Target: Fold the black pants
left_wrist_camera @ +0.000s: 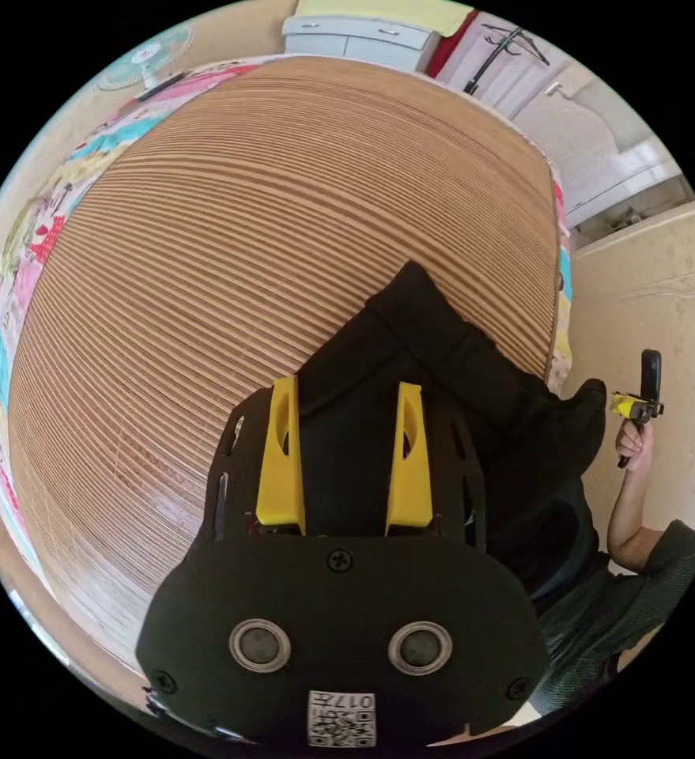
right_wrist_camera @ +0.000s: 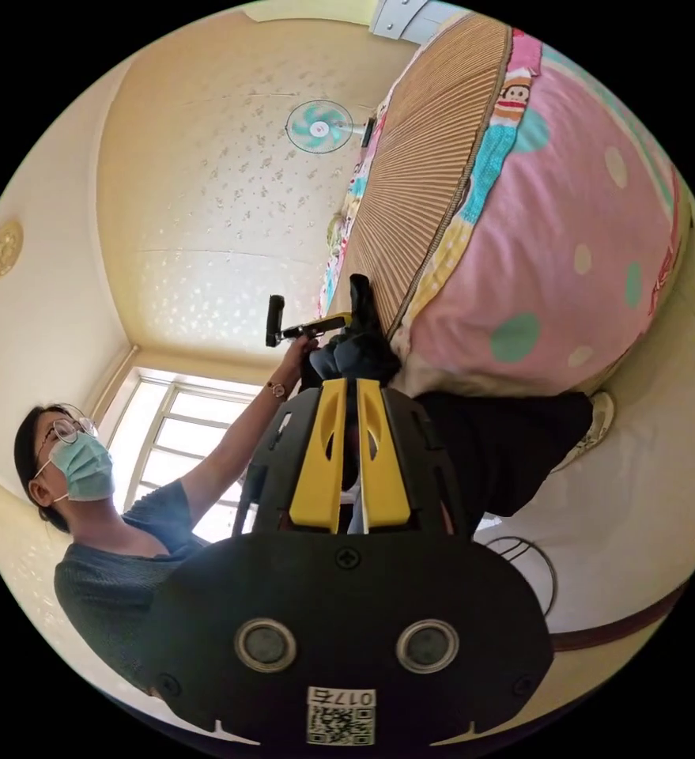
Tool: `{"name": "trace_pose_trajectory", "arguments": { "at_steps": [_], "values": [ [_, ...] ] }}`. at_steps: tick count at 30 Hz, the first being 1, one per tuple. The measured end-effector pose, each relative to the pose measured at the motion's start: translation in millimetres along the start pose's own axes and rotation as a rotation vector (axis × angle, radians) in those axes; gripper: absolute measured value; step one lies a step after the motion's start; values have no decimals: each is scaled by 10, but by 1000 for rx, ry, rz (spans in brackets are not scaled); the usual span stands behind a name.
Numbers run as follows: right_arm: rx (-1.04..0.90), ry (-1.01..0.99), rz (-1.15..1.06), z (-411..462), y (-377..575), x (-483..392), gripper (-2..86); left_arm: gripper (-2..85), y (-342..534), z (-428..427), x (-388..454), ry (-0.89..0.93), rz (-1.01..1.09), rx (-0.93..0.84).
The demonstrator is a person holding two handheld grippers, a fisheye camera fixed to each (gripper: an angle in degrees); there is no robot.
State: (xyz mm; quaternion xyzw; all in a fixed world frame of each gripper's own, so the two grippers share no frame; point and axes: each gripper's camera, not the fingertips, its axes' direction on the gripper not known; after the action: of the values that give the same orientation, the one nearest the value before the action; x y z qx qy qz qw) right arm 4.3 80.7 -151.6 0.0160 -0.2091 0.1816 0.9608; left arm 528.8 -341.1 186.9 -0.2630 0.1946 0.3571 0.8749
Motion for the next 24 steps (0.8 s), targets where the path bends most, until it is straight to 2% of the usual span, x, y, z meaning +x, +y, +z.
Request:
{"name": "trace_pose_trajectory", "arguments": {
  "at_steps": [2, 5, 9, 14, 16, 18, 20, 21, 23, 24],
  "values": [
    [-4, -7, 1, 3, 41, 16, 36, 105, 66, -90, 75, -31, 1, -36],
    [-38, -55, -30, 138, 110, -23, 47, 52, 423, -502, 140, -24, -24, 92],
    [-128, -56, -65, 484, 248, -100, 96, 41, 1515, -1513, 257, 205, -64, 461],
    [-142, -107, -81, 813, 443, -94, 181, 28, 3112, -2432, 819, 151, -40, 807],
    [-160, -170, -78, 1047, 534, -129, 220, 16, 3925, -2837, 889, 223, -68, 1026],
    [-177, -202, -91, 1252, 620, -196, 232, 6, 4378, -3122, 926, 258, -27, 1083],
    [-183, -234, -136, 1449, 709, -297, 222, -1, 4734, -3291, 990, 178, -41, 1114],
    [-182, -205, -165, 1619, 765, -354, 153, -3, 4945, -3344, 983, 150, -91, 1130],
    [-234, -47, -259, 2041, 810, -369, 86, -4, 5165, -3395, 919, 183, -116, 1107],
    [-288, 121, -215, 2359, 802, -179, 69, -5, 5296, -3373, 871, 186, -162, 1087]
  ]
}}
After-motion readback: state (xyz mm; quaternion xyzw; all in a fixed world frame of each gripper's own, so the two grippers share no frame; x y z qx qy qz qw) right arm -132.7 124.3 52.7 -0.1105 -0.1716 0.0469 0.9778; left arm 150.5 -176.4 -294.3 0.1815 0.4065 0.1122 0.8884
